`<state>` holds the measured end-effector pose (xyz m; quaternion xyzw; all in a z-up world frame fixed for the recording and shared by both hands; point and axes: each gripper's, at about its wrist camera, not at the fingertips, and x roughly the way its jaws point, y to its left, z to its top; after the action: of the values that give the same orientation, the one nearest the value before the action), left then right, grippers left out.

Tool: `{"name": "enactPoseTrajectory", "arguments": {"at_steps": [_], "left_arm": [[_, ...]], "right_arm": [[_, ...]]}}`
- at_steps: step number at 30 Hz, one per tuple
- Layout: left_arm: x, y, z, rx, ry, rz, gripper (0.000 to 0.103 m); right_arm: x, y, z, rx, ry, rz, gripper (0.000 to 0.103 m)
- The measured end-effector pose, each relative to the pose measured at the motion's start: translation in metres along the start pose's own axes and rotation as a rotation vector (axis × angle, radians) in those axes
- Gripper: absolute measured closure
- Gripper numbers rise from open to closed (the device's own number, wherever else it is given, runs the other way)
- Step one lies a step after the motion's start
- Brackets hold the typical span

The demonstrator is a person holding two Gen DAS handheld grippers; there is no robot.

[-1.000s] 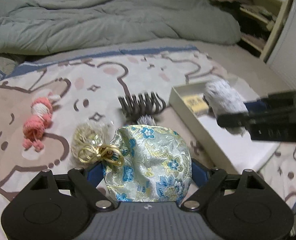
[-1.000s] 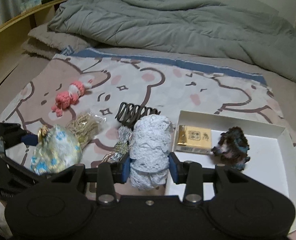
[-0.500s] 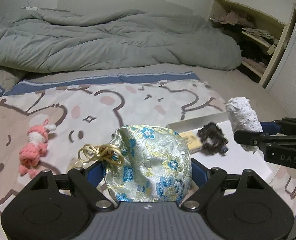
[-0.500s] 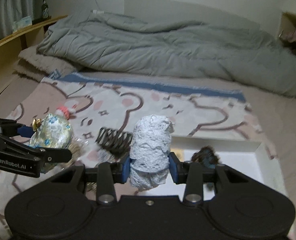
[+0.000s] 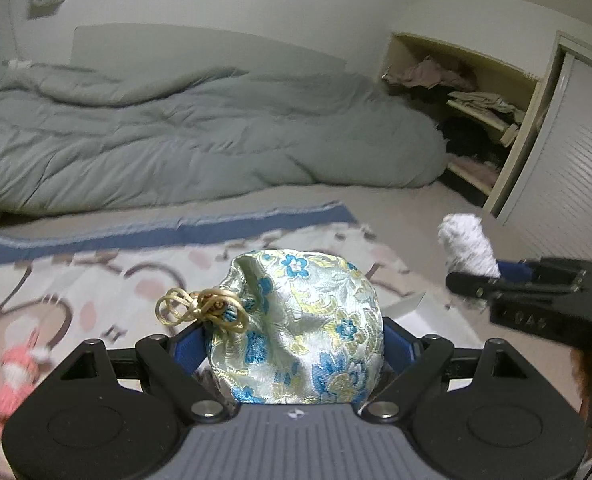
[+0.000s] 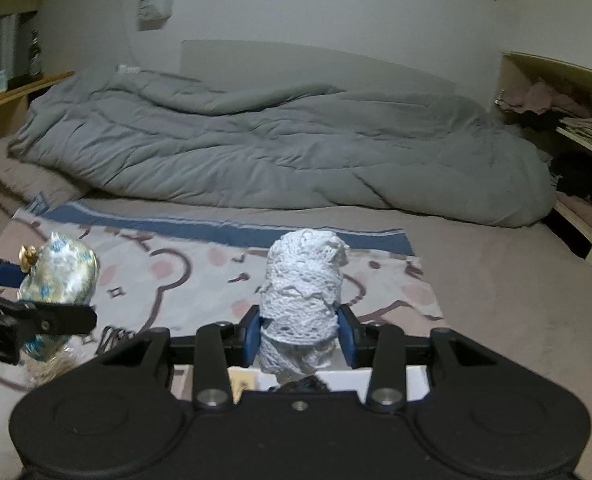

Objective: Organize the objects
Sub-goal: 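Carry the lace scrunchie over the white box with the right tool while the left tool carries the pouch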

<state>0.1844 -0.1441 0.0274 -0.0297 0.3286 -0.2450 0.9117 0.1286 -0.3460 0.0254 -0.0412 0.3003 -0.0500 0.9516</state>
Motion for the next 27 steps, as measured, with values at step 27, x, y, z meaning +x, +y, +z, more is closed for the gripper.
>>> {"name": "enactPoseTrajectory", "arguments": {"at_steps": [27], "left_arm": [[0.194,-0.097,-0.047,-0.197,0.165,-0.5,0.016]], "right_arm": [[0.082,-0.118,-0.081,0.11,0.211,-0.131,0.063]]}}
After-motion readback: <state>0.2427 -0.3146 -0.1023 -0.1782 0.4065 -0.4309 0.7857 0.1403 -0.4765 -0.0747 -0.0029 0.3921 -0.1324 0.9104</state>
